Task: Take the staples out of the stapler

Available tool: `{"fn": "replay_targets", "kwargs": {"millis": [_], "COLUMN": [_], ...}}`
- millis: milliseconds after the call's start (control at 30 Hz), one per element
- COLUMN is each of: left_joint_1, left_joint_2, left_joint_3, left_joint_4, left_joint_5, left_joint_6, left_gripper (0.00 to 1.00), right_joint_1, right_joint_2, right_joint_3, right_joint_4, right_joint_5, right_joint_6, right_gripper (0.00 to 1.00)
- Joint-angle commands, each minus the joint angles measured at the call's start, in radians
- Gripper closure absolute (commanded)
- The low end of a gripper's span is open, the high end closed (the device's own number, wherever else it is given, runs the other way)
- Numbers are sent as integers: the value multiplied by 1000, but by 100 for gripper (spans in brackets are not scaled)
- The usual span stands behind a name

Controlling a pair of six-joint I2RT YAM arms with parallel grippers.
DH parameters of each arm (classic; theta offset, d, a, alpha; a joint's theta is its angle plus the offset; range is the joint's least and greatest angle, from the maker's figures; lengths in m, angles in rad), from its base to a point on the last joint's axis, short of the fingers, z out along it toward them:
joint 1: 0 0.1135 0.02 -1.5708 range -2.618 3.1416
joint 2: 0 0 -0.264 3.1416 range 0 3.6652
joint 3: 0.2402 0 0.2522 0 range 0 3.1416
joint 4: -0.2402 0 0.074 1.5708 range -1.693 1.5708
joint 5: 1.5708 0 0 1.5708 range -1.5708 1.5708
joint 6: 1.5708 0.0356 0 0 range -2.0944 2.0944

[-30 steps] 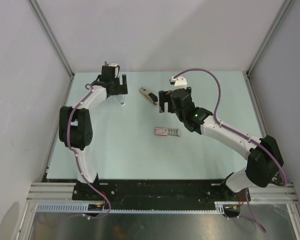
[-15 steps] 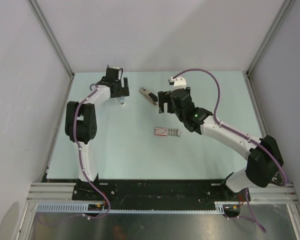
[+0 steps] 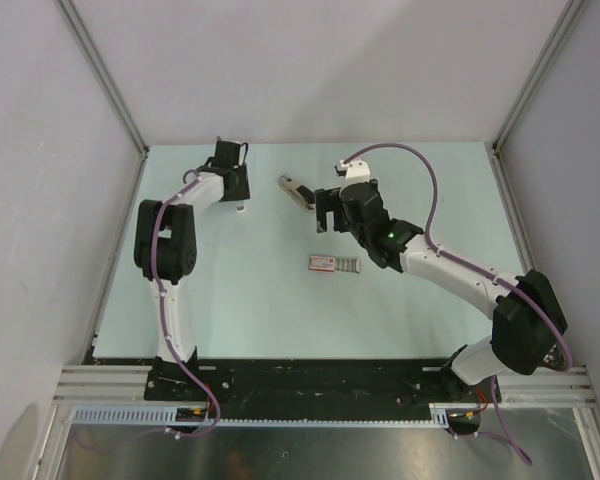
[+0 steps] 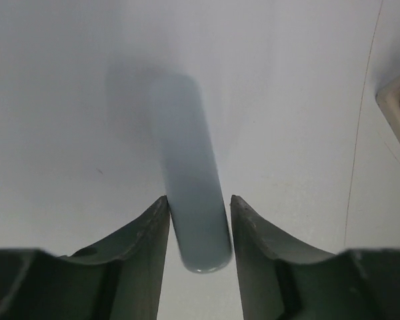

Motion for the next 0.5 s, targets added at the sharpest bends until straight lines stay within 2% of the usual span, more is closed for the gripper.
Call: {"fn": "replay_targets", "kwargs": {"millis": [0, 100, 200, 467], "left_joint_1": [-3, -3, -3, -8], "left_joint_2": [-7, -47, -132, -531], "left_joint_3": [34, -21, -127, -549], "left_joint_4": [2, 2, 2, -3], "left_joint_5": [-20, -23, -12, 86], "left_joint_6": [5, 14, 29, 122], "left_gripper": [57, 65, 70, 77], "right_joint_1": [6, 6, 13, 85], "right_joint_2": [-34, -38, -42, -33], "right_joint_3": [-9, -13, -16, -42], "right_joint_4": [51, 50, 52, 56], "right_joint_5": [-29, -40, -53, -14], "right_joint_6": [-7, -4, -1, -8], "right_gripper": [1, 1, 1, 1]}}
